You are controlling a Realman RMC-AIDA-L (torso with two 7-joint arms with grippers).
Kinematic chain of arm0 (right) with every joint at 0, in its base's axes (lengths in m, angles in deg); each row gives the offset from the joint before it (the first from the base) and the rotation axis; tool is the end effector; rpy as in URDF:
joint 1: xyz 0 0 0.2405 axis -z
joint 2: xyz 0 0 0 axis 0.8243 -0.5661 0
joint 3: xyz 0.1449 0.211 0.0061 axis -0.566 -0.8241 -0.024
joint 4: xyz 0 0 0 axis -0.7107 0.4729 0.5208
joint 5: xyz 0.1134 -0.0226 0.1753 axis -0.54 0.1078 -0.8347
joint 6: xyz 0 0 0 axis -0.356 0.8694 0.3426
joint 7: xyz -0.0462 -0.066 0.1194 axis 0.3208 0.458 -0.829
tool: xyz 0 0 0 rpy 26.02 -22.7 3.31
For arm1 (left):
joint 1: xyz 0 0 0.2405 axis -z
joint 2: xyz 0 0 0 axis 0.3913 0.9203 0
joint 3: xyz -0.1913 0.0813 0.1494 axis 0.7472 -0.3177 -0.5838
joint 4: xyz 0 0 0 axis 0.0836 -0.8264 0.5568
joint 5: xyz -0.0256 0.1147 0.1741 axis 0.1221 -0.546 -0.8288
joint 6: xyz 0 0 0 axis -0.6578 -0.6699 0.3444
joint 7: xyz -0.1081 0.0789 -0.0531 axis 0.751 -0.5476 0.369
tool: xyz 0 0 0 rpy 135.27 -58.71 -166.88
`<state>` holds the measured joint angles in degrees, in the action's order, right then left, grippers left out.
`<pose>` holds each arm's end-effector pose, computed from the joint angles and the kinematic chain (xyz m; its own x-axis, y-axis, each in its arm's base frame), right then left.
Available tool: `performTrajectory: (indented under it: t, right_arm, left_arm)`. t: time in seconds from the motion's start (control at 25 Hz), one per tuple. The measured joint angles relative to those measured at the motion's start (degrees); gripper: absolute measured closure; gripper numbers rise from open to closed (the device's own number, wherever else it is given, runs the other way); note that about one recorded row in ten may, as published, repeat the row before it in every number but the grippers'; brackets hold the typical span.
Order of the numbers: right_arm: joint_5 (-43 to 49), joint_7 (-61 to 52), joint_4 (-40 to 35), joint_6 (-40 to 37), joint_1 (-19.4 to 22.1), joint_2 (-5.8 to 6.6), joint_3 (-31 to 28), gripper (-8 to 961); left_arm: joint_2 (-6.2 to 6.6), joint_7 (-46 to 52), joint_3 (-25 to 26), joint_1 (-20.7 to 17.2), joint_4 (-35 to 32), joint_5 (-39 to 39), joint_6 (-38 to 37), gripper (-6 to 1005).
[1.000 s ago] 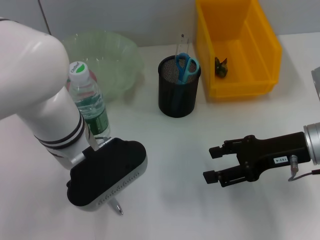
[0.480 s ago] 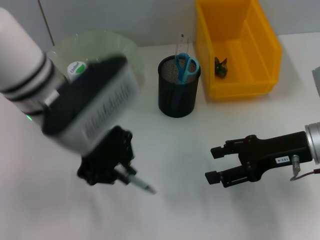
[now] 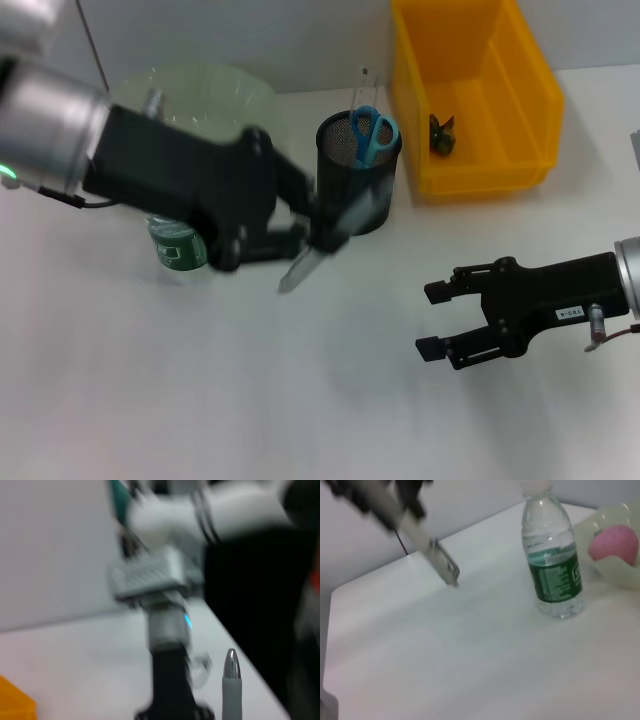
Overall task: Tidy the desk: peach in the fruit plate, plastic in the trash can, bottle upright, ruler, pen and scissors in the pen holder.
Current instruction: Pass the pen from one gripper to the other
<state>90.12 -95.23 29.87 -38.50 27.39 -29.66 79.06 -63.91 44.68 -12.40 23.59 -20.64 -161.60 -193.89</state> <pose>0.2678 0.3123 0.0026 0.8770 -0.3915 -0.2785 -0.4215 -0.9052 -0.0547 -0.0997 0.3481 0.0278 0.9482 -0.1541 0.2777 -0.1859 -0.9783 0.0917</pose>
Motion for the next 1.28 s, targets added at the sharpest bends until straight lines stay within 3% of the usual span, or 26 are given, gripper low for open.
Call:
performTrajectory:
  t: [0.12,0.2,0.28,0.64,0.88,1.28]
  right_arm:
    - [-0.2,2.8,-0.1,0.0,-0.2,-0.17,-0.2,127]
    - [-0.5,4.9,-0.1,0.0,-0.3,-0.31,-0.5,126]
    - [-1.4,7.3,-0.1,-0.1,-0.4,-0.39,-0.6,126]
    - [-6.2,19.5,-1.2,-0.1,1.6,-0.65,-0.7,126]
    - [-7.9,32.4,-0.9,5.2,3.2,-1.0,-0.6,127]
    - [-26.6,58.3,1.5,8.7,6.7,-1.41,0.2,129]
  left_arm:
    - [-0.03,10.6,6.9,-0.3,4.7,4.5,0.7,853]
    - [-0.06,12.5,7.8,-0.4,5.4,5.2,0.9,852]
    - [-0.13,23.1,10.3,-1.7,7.8,8.9,3.4,851]
    - [-0.52,43.8,8.9,-4.5,9.0,12.2,9.6,848]
    - [-0.35,54.0,7.2,-7.1,9.3,13.9,15.9,847]
    - [-0.26,61.1,6.6,-7.3,9.6,14.1,17.0,843]
